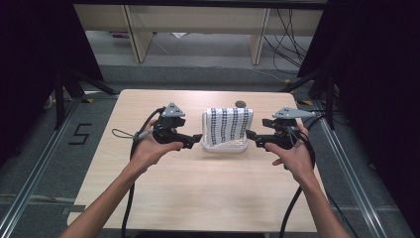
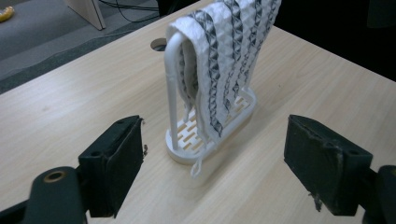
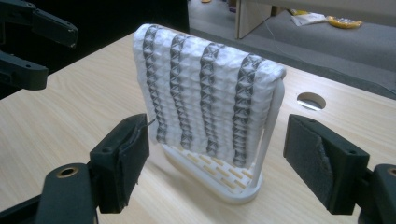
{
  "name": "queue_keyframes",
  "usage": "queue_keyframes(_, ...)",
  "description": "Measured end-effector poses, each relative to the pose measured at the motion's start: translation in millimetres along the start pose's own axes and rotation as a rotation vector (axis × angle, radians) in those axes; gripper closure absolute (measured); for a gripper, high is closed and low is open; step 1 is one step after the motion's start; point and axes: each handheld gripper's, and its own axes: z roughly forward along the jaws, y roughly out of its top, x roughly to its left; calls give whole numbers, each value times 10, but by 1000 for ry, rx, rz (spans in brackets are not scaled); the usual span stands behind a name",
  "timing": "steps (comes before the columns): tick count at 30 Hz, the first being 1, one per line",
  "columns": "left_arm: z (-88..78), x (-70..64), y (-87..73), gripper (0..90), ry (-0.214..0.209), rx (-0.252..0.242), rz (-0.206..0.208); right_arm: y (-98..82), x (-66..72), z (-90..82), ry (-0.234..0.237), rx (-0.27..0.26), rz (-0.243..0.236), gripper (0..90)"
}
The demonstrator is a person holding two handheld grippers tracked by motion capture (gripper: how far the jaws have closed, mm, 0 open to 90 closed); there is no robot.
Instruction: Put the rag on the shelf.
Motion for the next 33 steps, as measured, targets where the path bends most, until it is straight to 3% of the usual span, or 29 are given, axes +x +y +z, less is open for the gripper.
queue_keyframes(1, -12, -6, -24, 191, 5, 2, 3, -17, 4, -13, -11, 8, -16, 232)
queue_keyframes(3, -29, -9, -61, 190, -5, 0, 0, -46, 34, -24, -16, 8, -4, 229)
queue_keyframes(8, -92, -23, -129, 188, -3, -19, 2, -130, 76, -19, 1, 18, -41, 226)
queue_keyframes(9, -107, -26, -143, 186, 2, -15, 9, -145, 101, -23, 3, 22, -24, 224)
queue_keyframes(10, -114, -35, -162, 187, 0, -15, 8, -158, 97, -14, -4, 11, -50, 223)
queue_keyframes(11, -114, -43, -185, 195, -13, -22, 11, -174, 126, -12, 4, 17, -24, 222)
queue_keyframes(12, -121, -54, -208, 208, -16, -17, 17, -176, 118, -16, 4, 21, -45, 222)
queue_keyframes(15, -145, -84, -272, 206, -5, -20, 38, -212, 144, -19, -1, 19, -35, 222)
queue_keyframes(16, -143, -100, -298, 205, -17, -31, 30, -221, 138, -21, -1, 12, -51, 222)
queue_keyframes(21, -170, -157, -401, 198, -17, -28, 42, -310, 184, -21, -5, 16, -42, 223)
queue_keyframes(22, -165, -181, -427, 198, -18, -39, 26, -323, 191, -24, 4, 21, -39, 223)
queue_keyframes(23, -177, -188, -446, 197, -20, -27, 37, -336, 187, -28, 1, 18, -57, 223)
queue_keyframes(24, -172, -211, -470, 196, -22, -41, 25, -356, 208, -29, 3, 17, -40, 223)
queue_keyframes(26, -199, -217, -506, 193, -29, -26, 43, -393, 225, -22, 10, 8, -50, 221)
queue_keyframes(28, -195, -244, -546, 193, -36, -59, 21, -429, 245, -42, 12, 29, -52, 221)
queue_keyframes(33, -219, -291, -612, 193, -23, -50, 41, -504, 287, -48, 13, 25, -50, 221)
